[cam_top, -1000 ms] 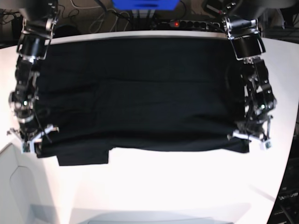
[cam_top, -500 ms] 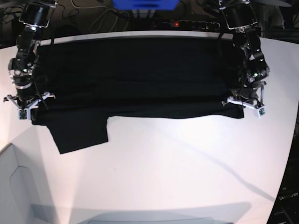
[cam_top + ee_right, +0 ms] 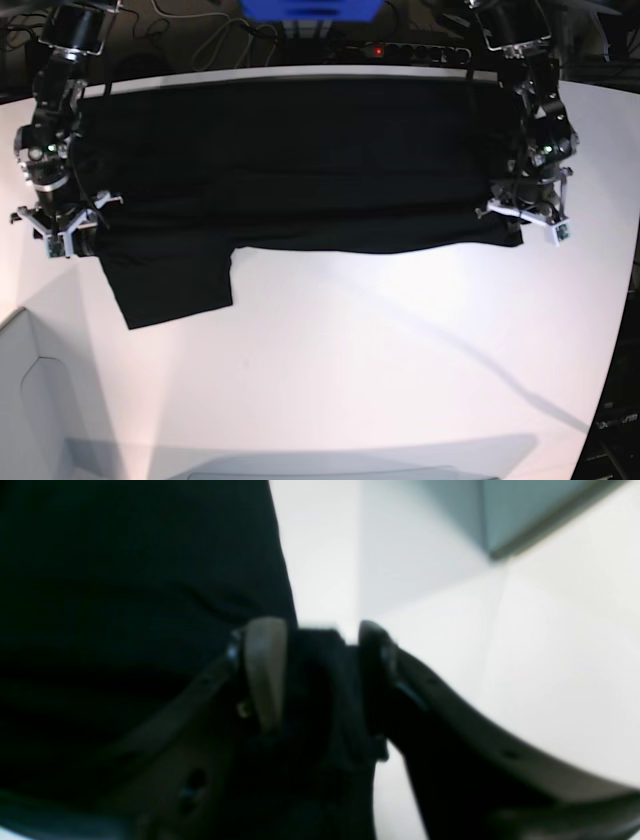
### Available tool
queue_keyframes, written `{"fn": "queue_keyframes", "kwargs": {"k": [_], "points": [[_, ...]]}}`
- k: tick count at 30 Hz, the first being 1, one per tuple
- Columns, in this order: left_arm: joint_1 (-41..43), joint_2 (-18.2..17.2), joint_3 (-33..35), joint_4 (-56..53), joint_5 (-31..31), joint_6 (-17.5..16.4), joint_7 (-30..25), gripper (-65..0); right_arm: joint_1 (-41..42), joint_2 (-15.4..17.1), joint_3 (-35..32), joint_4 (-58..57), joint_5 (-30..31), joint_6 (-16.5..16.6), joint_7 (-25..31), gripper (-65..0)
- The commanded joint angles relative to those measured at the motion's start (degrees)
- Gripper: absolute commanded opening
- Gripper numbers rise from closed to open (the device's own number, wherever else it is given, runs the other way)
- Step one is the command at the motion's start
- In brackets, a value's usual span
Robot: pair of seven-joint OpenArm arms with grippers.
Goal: Fold the T-shirt properly
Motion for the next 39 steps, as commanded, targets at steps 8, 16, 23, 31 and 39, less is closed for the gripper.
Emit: {"fn": "queue_keyframes", "kwargs": {"k": [8, 16, 23, 31, 39], "points": [[-0.3, -0.3, -0.4, 6.3, -0.1, 0.3, -1.5, -32.0, 0.6, 0.9, 0.2, 2.4, 0.3, 0.5, 0.7, -34.4], [-5.2, -0.5, -0.4, -0.2, 0.5, 0.4, -1.3, -32.0, 0.7, -0.2, 0.2, 2.3, 0.3, 0.5, 0.7, -34.4], [-7.8, -0.6, -0.3, -7.1, 0.5, 0.4, -1.4, -32.0, 0.8, -0.2, 0.2, 2.3, 0.3, 0.5, 0.7, -34.4], [-8.4, -0.6, 0.1, -7.7, 0.5, 0.4, -1.4, -34.1, 2.1, -0.2, 0.2, 1.9, 0.3, 0.5, 0.7, -34.4], [-9.3, -0.6, 0.2, -8.3, 0.5, 0.1, -1.5, -48.7, 3.3, -0.2, 0.2, 1.9, 0.3, 0.5, 0.6, -34.4]]}}
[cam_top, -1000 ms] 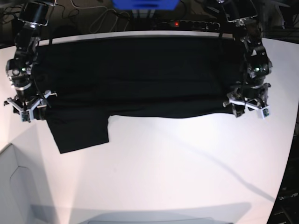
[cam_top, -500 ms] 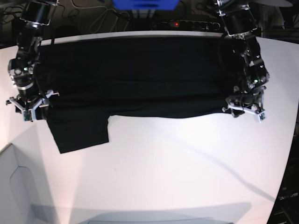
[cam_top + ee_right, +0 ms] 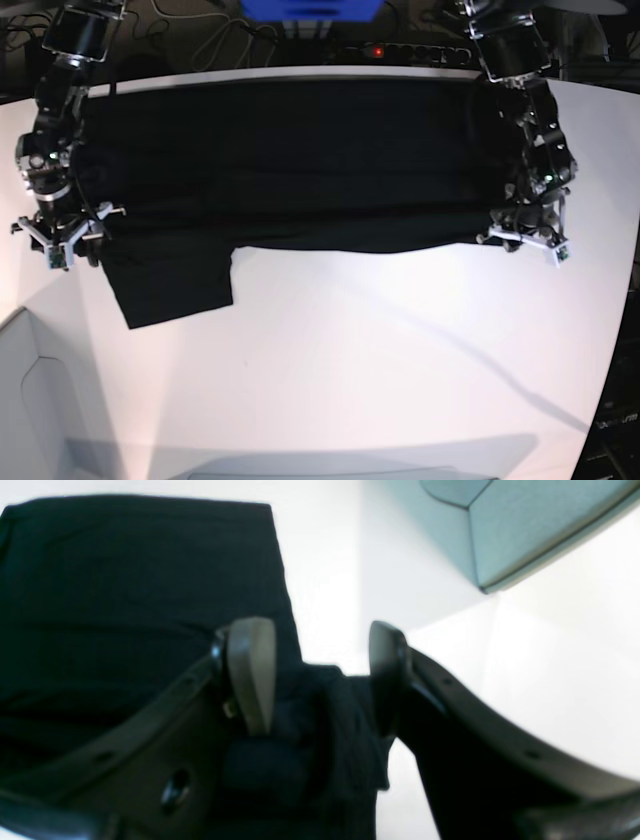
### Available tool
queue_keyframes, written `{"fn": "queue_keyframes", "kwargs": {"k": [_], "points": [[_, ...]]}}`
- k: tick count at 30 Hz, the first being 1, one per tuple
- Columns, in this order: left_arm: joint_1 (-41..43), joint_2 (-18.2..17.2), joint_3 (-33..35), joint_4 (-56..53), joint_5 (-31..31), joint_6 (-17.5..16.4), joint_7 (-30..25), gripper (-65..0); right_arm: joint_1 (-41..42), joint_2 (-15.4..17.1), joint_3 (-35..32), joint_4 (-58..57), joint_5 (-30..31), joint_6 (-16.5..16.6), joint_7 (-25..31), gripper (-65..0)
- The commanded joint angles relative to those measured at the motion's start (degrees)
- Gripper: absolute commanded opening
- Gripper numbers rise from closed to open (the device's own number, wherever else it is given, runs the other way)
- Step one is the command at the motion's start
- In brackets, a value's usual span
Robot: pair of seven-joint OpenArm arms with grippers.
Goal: Fold the T-shirt properly
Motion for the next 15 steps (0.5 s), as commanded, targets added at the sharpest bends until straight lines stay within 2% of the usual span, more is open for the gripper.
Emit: {"fn": "queue_keyframes", "kwargs": {"k": [1, 3, 6, 15], "points": [[-1.1, -0.6, 0.0, 0.8, -0.3, -0.3, -1.1, -50.1, 0.9, 0.9, 0.3, 0.9, 0.5, 0.5, 1.5, -34.4], [-1.1, -0.5, 0.0, 1.5, -0.3, -0.1, -1.0, -54.7, 1.0, 0.9, 0.3, 0.9, 0.5, 0.5, 1.5, -34.4], [-1.1, -0.6, 0.0, 1.6, -0.3, 0.1, -0.7, -65.0, 1.0, 0.9, 0.3, 0.9, 0.5, 0.5, 1.5, -34.4], [-0.4, -0.6, -0.3, 2.8, -0.3, 0.1, -0.7, -65.0, 4.2, 0.9, 0.4, 0.8, 0.5, 0.5, 1.5, -34.0]]}}
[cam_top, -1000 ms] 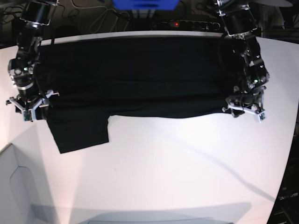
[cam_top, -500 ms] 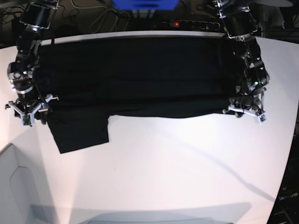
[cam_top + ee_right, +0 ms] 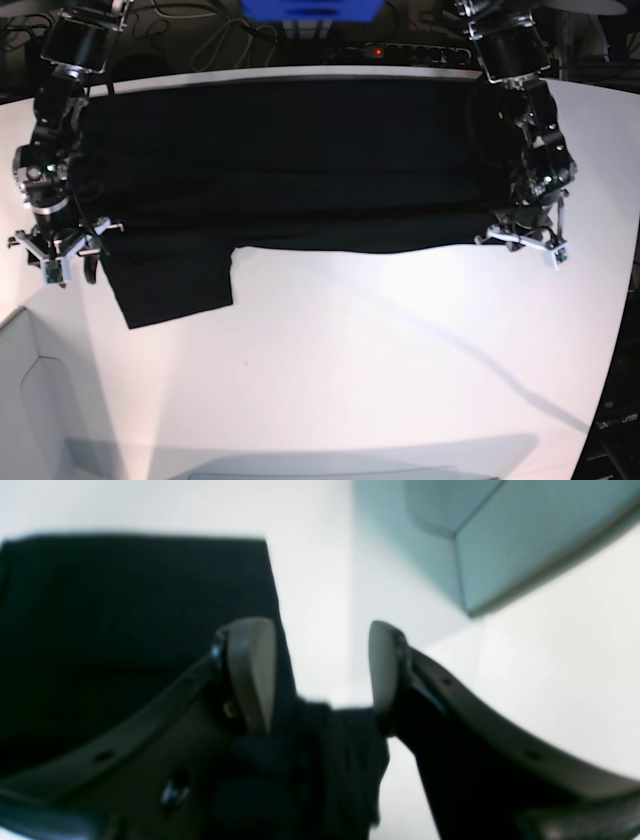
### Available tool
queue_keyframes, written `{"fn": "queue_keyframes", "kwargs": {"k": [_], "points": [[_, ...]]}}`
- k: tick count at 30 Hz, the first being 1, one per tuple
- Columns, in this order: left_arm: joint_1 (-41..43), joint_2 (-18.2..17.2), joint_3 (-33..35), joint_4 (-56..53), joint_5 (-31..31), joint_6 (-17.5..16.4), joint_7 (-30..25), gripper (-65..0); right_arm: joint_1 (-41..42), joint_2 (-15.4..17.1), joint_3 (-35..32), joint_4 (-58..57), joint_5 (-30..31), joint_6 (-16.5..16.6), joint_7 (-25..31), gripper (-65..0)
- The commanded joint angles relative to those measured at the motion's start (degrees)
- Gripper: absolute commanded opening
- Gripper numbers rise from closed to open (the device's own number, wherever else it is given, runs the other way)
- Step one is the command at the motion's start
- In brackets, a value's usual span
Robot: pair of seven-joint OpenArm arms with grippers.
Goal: Fold the T-shirt properly
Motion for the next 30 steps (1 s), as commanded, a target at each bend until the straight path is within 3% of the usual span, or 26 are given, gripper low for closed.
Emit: {"fn": "queue_keyframes", "kwargs": {"k": [1, 6, 11, 21, 30], "points": [[-0.8, -0.7, -0.3, 2.5, -0.1, 0.1, -1.3, -65.0, 1.5, 0.9, 0.3, 0.8, 0.7, 0.4, 1.5, -34.0], [0.5, -0.7, -0.4, 6.9, -0.1, 0.1, -1.2, -65.0, 7.1, 0.9, -1.0, -3.6, 0.7, 0.5, -5.9, -33.7], [0.9, -0.7, -0.5, 9.7, -0.1, 0.1, -1.2, -65.0, 11.9, 1.1, -5.0, -10.0, 0.7, 0.5, -12.1, -29.2], [1.1, -0.7, -2.8, 10.3, -0.1, 0.1, -1.2, -65.0, 15.6, 4.7, -10.0, -17.9, 0.6, 0.5, -16.1, -28.5], [1.1, -0.3, -2.8, 10.3, -0.1, 0.1, -1.2, -65.0, 15.3, 4.6, -10.0, -20.1, 0.6, 0.6, -17.2, -28.5]]}}
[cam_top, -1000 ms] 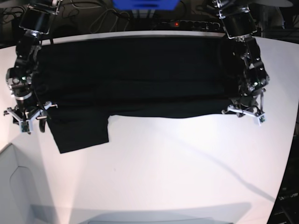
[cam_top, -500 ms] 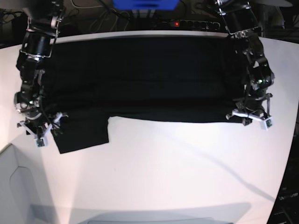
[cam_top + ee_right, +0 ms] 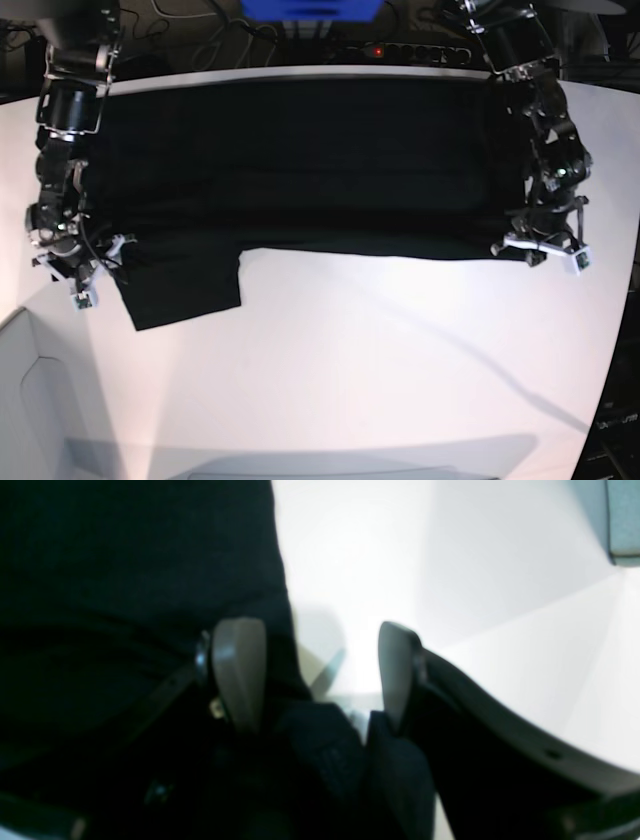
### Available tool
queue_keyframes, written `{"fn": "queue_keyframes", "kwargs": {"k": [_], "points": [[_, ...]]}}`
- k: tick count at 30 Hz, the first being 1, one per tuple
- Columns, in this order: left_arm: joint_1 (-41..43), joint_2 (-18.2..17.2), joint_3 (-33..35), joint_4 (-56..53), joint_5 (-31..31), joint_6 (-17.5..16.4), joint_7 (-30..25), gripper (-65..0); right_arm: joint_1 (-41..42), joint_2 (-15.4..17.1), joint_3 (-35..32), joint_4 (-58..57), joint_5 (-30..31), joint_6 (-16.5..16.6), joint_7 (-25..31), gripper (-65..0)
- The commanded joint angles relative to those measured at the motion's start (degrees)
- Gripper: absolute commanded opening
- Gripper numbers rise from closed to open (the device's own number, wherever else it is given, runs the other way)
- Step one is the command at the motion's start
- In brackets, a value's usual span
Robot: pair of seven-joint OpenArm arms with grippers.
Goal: Fold the T-shirt properly
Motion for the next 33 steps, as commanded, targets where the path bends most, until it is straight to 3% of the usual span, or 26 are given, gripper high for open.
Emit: {"fn": "queue_keyframes", "kwargs": {"k": [1, 11, 14, 18, 24, 33], "points": [[-0.6, -0.6, -0.2, 1.0, -0.1, 0.1, -1.3, -65.0, 1.1, 0.8, 0.2, 0.2, 0.6, 0.3, 1.1, -28.5], [0.6, -0.6, -0.2, 1.0, -0.1, 0.0, -1.3, -65.0, 1.2, 0.8, -4.2, -5.6, 0.6, 0.3, 1.4, -32.3], [1.2, -0.6, -0.2, 1.0, -0.1, 0.0, -1.3, -65.0, 1.3, 0.8, -4.2, -5.9, 0.6, 0.3, 1.4, -42.4], [1.7, -0.6, -0.2, 1.0, -0.1, 0.0, -1.4, -65.0, 1.3, 0.8, -4.3, -6.0, 0.6, 0.3, 1.4, -63.9], [1.9, -0.5, -0.2, 1.0, -0.1, 0.0, -1.4, -65.0, 1.3, 1.1, -3.8, -3.4, 0.6, 0.3, 1.4, -65.0], [2.4, -0.5, -0.3, 1.6, -0.2, 0.0, -1.4, -65.0, -2.5, 1.6, -1.1, 14.7, 0.8, 0.3, 1.0, -65.0]]}}
